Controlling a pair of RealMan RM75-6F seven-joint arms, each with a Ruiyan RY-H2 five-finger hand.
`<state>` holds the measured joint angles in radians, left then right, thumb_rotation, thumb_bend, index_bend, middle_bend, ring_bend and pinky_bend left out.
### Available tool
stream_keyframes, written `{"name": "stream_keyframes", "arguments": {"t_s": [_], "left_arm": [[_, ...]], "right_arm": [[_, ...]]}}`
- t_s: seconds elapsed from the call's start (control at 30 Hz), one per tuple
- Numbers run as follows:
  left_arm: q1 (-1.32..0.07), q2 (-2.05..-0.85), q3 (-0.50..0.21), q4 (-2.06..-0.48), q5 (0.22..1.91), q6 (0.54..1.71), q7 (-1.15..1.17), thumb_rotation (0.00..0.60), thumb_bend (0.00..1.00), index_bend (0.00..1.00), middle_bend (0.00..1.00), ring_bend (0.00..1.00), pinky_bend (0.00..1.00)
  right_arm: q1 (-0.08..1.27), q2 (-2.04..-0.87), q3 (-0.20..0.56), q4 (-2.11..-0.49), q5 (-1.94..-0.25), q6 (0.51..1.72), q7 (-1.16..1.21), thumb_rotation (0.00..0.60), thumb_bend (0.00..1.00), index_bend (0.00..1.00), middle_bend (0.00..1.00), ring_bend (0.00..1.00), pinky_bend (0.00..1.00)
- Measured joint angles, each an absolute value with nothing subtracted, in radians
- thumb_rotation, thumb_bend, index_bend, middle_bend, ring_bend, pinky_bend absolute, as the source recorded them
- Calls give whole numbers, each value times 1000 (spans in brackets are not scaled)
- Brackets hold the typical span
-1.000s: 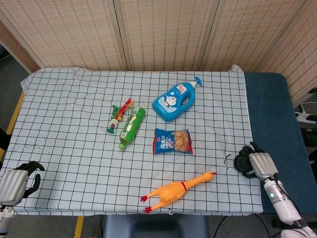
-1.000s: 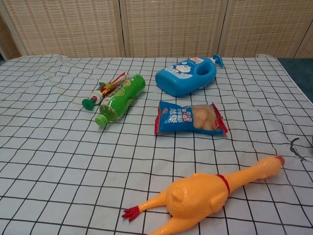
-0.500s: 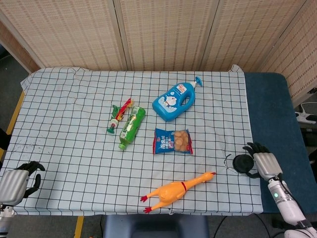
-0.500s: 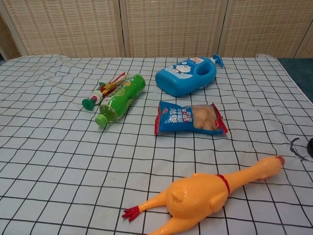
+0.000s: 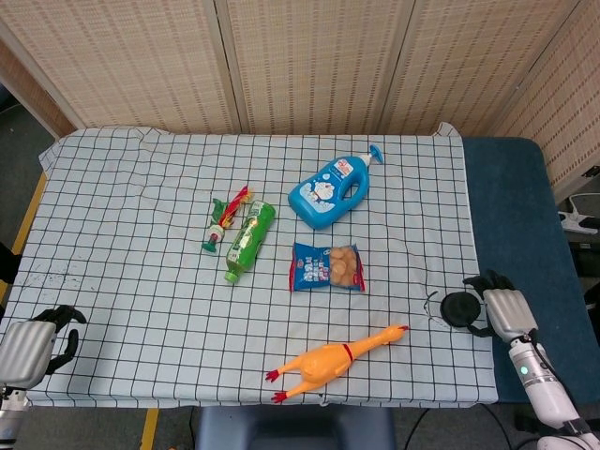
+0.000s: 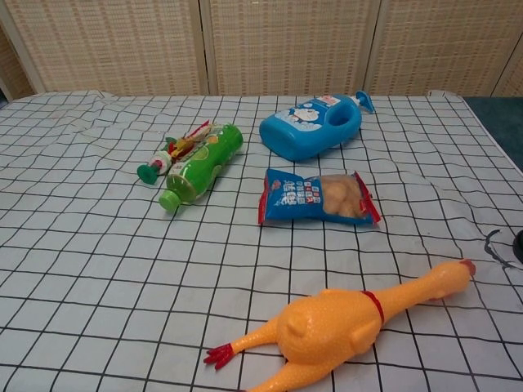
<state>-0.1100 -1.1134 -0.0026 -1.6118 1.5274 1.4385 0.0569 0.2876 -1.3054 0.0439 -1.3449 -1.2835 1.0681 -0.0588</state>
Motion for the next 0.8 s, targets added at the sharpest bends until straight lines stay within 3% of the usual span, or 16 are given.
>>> {"name": "stream_keyframes", "arguments": {"t_s": [0.17,0.57,0.8], "left_arm": [[-110,-1113,-3,-1614,1526,1439,57,600,601,429,388,413,657],[-110,-1112,-2,-1614,1527,1439,59,600,601,429,388,413,657],[-111,-1114,-1,-1616,1525,1434,66,600,602,429,389,413,657]], "right_arm": [[282,-1321,51,-1328,-1287,1092,-56,600,55,571,321,130,237],[249,-1302,63,-1369,-1316,1184,-43,600,55,573,321,131,248],[222,-1269,94,-1425,-1206,1217,-172,600,55,562,321,130,249]]}}
